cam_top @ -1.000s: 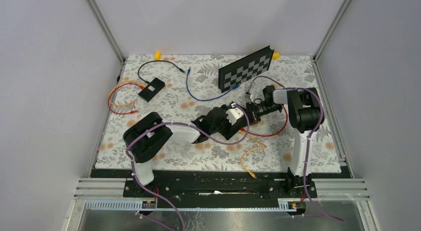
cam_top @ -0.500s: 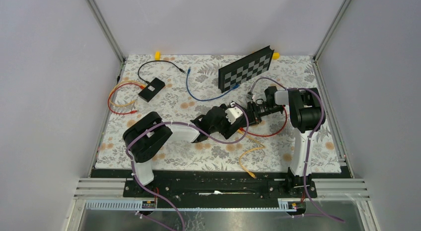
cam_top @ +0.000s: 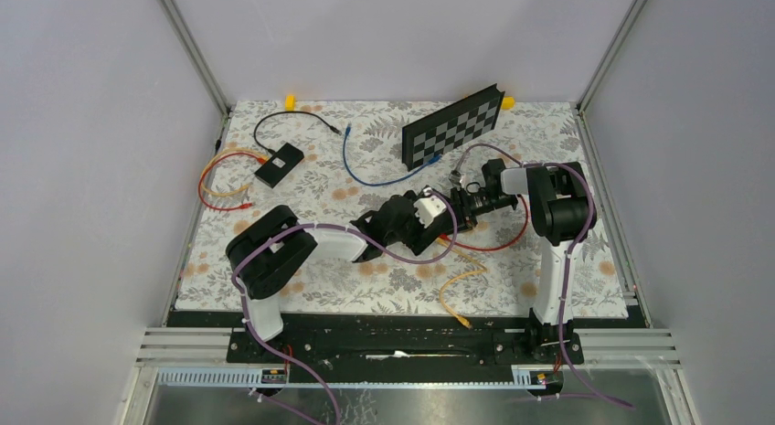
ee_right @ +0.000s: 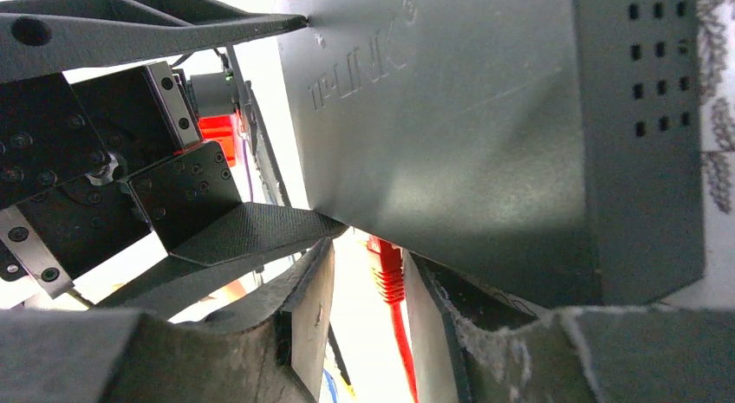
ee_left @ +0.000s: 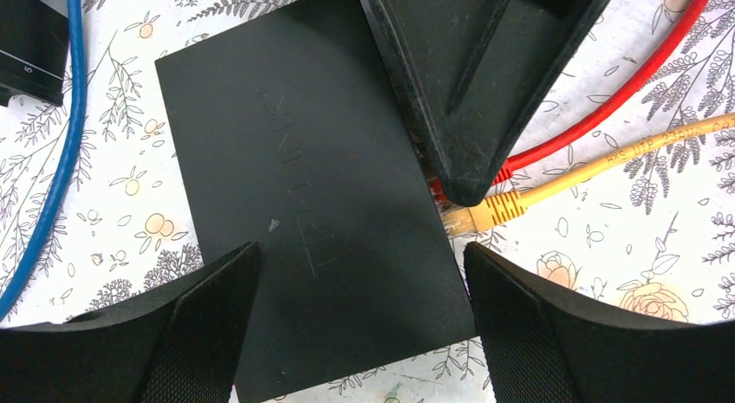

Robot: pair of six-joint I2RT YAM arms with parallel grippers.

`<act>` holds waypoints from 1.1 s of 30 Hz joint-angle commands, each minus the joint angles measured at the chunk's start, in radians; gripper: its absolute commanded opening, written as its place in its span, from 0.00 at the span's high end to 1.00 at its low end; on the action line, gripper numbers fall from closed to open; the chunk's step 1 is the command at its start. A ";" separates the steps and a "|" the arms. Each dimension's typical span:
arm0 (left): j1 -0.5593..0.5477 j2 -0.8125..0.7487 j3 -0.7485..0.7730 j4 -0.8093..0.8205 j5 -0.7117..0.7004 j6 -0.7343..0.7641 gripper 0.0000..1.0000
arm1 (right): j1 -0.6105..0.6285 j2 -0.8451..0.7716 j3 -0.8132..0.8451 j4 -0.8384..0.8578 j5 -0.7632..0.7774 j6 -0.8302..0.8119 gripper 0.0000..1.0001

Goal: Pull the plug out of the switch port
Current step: Pull the connector from the switch port.

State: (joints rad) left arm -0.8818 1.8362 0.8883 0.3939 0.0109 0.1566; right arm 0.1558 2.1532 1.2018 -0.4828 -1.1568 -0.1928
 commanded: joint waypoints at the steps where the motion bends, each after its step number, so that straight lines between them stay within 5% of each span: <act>1: 0.019 0.001 -0.013 -0.080 -0.022 -0.015 0.13 | 0.044 -0.003 -0.010 0.039 0.086 -0.008 0.57; 25: 0.027 -0.003 -0.010 -0.093 -0.016 -0.019 0.12 | 0.055 -0.028 -0.079 0.165 0.159 0.138 0.59; 33: 0.104 -0.120 -0.006 -0.159 0.158 -0.018 0.01 | 0.051 -0.042 -0.073 0.160 0.165 0.131 0.59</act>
State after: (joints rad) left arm -0.8162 1.7947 0.8879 0.3180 0.0818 0.1474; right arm 0.1837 2.1277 1.1465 -0.3515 -1.1358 -0.0265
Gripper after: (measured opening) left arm 0.981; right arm 0.405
